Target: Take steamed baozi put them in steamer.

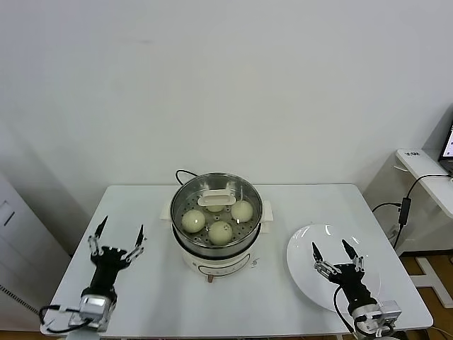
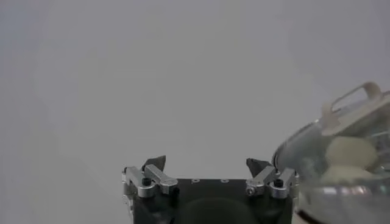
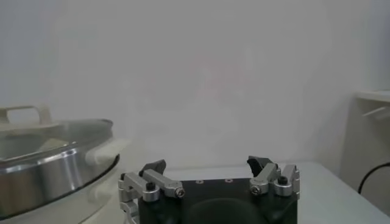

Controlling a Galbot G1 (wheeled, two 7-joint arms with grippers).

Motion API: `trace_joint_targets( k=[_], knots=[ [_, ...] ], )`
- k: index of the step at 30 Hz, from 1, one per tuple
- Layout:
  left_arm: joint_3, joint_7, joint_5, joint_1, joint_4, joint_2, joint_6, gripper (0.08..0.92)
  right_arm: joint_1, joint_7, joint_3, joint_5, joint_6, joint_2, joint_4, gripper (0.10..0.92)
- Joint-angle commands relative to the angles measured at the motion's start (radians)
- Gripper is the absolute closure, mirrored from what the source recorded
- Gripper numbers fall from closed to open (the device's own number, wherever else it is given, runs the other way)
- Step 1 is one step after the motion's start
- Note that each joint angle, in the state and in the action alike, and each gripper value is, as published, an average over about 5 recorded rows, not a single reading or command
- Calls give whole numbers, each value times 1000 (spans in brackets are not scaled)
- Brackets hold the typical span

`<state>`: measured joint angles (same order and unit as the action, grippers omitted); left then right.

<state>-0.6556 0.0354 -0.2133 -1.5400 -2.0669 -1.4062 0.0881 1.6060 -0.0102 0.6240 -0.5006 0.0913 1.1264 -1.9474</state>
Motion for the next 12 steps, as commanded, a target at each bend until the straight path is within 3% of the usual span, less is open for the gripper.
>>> trace_joint_targets(
  k=[1,12],
  knots=[
    [-106,122,179,-110,55,-65,148,177,-8,-12,-19,19,3,6,14,203],
    [-106,161,274,-132,51,-81,178,177,2,-15,-30,26,7,11,10,203]
  ],
)
